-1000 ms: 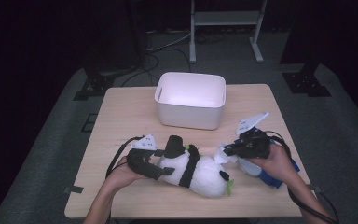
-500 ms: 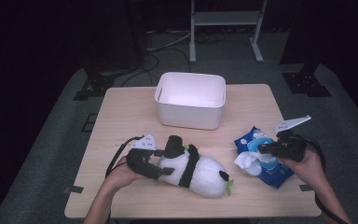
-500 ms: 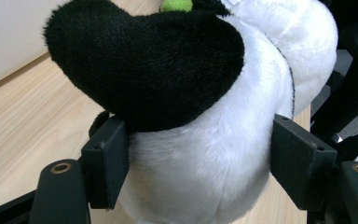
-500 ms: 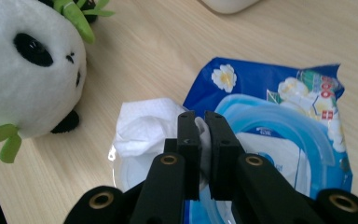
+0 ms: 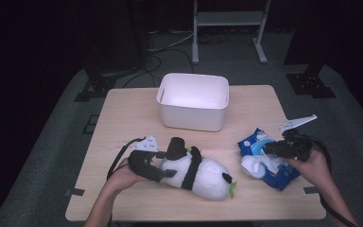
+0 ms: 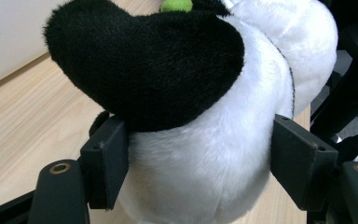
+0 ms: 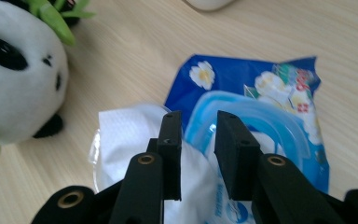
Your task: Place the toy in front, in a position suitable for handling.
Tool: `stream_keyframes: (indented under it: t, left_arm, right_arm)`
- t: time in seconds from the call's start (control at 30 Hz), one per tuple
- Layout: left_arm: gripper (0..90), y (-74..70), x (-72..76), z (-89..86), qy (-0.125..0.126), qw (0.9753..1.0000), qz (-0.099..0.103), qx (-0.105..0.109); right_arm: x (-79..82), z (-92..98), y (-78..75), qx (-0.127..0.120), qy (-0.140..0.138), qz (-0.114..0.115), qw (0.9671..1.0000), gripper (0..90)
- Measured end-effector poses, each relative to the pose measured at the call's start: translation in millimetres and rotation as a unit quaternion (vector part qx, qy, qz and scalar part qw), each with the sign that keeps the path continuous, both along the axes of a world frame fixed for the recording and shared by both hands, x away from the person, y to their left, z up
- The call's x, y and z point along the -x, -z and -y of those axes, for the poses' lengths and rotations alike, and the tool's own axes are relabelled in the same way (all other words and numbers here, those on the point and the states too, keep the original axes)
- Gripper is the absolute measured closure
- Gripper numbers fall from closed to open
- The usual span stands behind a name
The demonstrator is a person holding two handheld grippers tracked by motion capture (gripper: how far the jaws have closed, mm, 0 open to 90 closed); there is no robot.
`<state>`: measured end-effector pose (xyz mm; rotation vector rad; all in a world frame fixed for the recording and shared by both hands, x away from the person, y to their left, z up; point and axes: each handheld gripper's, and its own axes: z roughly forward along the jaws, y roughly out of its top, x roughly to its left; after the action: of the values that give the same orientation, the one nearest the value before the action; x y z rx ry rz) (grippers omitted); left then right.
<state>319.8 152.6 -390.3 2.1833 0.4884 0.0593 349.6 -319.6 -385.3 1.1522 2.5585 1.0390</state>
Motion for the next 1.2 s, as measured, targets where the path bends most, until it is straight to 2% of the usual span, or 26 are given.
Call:
stream_keyframes:
  t: [0.13,0.17,0.3,0.4,0.63,0.7,0.73,0.77,0.8,1.07,1.1,1.2]
  left_arm:
    - [26.5,0.1,-0.2,-0.2,0.000,1.0000,0.000,0.000]
    - [26.6,0.1,-0.3,-0.4,0.000,1.0000,-0.001,0.000]
    - [27.0,0.1,-0.1,-1.1,0.001,1.0000,-0.001,-0.001]
    - [28.1,-0.2,-0.4,-3.0,0.000,1.0000,-0.002,-0.003]
    - [31.6,0.2,-2.0,-7.9,-0.009,0.9999,-0.006,0.002]
    - [31.9,0.0,-2.4,-9.5,-0.010,0.9999,-0.006,-0.001]
    - [32.2,-0.1,-2.4,-10.9,-0.013,0.9999,-0.007,-0.001]
    - [32.5,-0.1,-2.4,-10.9,-0.013,0.9999,-0.007,-0.001]
    - [32.5,0.2,-2.6,-12.8,-0.015,0.9999,-0.008,-0.001]
    - [33.0,0.7,-3.3,-15.1,-0.020,0.9997,-0.012,0.001]
    - [32.9,0.7,-3.3,-15.1,-0.020,0.9997,-0.012,0.001]
    - [32.9,0.6,-3.6,-14.4,-0.021,0.9997,-0.010,0.002]
  right_arm:
    - [0.7,-7.3,-3.3,-0.003,-0.011,0.004,0.9999,69.5]
    - [2.4,-15.6,-4.9,-0.007,-0.025,0.008,0.9996,69.3]
    - [5.1,-27.4,-6.2,-0.007,-0.045,0.015,0.9989,69.2]
    - [9.3,-46.3,-8.3,-0.011,-0.076,0.018,0.9969,68.2]
    - [22.4,-81.3,-17.4,-0.020,-0.136,0.029,0.9900,67.7]
    - [23.5,-84.5,-18.0,-0.019,-0.143,0.032,0.9890,67.7]
    - [26.8,-92.6,-19.8,-0.020,-0.156,0.033,0.9870,67.7]
    - [26.8,-92.6,-19.8,-0.020,-0.156,0.033,0.9870,67.7]
    - [29.9,-100.8,-21.8,-0.019,-0.168,0.034,0.9850,67.6]
    - [42.9,-124.9,-34.9,-0.025,-0.209,0.044,0.9766,67.5]
    - [42.9,-124.9,-34.9,-0.025,-0.209,0.044,0.9766,67.5]
    - [48.9,-133.6,-38.8,-0.025,-0.225,0.045,0.9729,67.5]
